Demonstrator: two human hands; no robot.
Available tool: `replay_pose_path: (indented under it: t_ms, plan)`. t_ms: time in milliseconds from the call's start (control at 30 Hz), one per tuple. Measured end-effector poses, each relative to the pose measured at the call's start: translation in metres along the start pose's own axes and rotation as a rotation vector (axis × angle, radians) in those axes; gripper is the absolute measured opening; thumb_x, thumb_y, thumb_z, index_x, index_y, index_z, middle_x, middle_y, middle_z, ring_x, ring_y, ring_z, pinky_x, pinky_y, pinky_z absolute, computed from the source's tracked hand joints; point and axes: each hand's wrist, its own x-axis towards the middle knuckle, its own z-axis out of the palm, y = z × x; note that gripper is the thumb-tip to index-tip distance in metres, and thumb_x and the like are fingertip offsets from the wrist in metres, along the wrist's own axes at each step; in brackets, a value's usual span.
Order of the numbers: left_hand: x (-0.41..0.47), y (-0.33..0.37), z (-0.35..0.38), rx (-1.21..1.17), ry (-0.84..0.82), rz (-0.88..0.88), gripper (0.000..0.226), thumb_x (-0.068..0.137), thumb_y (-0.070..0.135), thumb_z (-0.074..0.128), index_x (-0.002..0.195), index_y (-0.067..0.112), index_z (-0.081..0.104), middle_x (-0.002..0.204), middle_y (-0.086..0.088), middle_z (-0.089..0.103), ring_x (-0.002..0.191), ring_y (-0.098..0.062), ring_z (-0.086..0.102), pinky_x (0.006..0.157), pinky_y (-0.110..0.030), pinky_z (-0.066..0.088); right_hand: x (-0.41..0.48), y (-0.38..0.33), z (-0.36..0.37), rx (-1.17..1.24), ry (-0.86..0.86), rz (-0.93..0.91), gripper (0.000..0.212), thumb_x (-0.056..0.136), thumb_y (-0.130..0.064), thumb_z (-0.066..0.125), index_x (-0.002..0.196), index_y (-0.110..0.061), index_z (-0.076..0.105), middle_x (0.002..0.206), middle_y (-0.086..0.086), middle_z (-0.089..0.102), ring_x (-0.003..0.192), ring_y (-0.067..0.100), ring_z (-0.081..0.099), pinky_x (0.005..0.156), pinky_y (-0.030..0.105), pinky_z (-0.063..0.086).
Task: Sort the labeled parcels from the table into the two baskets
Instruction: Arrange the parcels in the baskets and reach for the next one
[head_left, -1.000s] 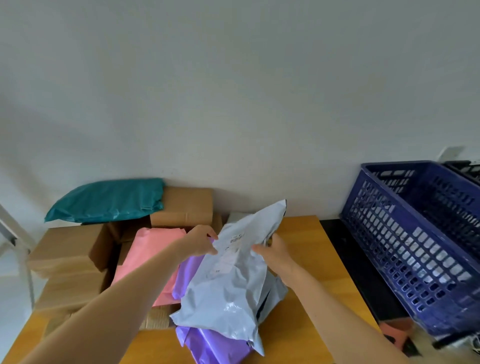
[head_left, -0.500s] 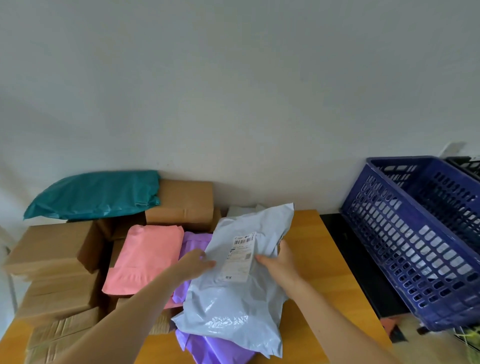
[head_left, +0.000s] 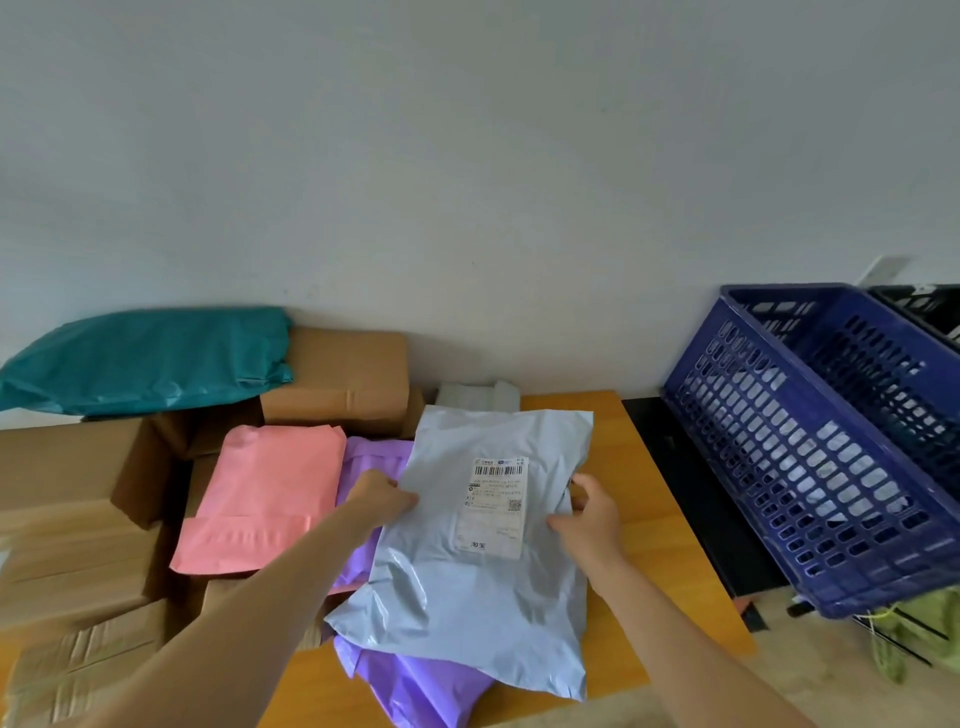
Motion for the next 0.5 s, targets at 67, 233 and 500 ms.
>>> replay_pose_path:
  t_ms: [67, 233, 500]
  plan:
    - [-0.002, 0.003, 0.001, -0.05, -0.022, -0.003, 0.028, 0.081, 0.007, 0.072, 0.063, 0.007, 0.051, 0.066, -0.005, 0.049, 0.059, -0.017, 0.048, 0.053, -0.022, 0.04, 0.0, 0.001, -0.004, -0.015, 0.019, -0.005, 0.047, 0.08, 0.008, 0.061, 0.114, -0.024, 0.057, 0.092, -0.008, 0.062, 0.082, 0.008, 0.061, 0.06, 0.024, 0.049]
    - [-0.01, 0.011, -0.004, -0.132, -0.031, 0.049, 0.018, 0.081, 0.001, 0.07, 0.075, 0.007, 0.054, 0.077, -0.007, 0.053, 0.077, -0.024, 0.055, 0.07, -0.03, 0.047, -0.003, -0.003, -0.012, -0.024, 0.034, -0.023, 0.051, 0.082, 0.009, 0.059, 0.121, -0.023, 0.058, 0.089, -0.011, 0.061, 0.079, 0.002, 0.058, 0.054, 0.017, 0.047]
    - [-0.041, 0.045, -0.041, -0.087, 0.066, 0.288, 0.024, 0.08, -0.009, 0.064, 0.099, 0.006, 0.059, 0.081, -0.006, 0.056, 0.083, -0.023, 0.054, 0.074, -0.031, 0.05, -0.014, -0.031, -0.026, 0.021, 0.043, -0.134, 0.059, 0.081, 0.006, 0.067, 0.131, -0.022, 0.054, 0.09, 0.001, 0.064, 0.075, 0.011, 0.064, 0.057, 0.027, 0.057]
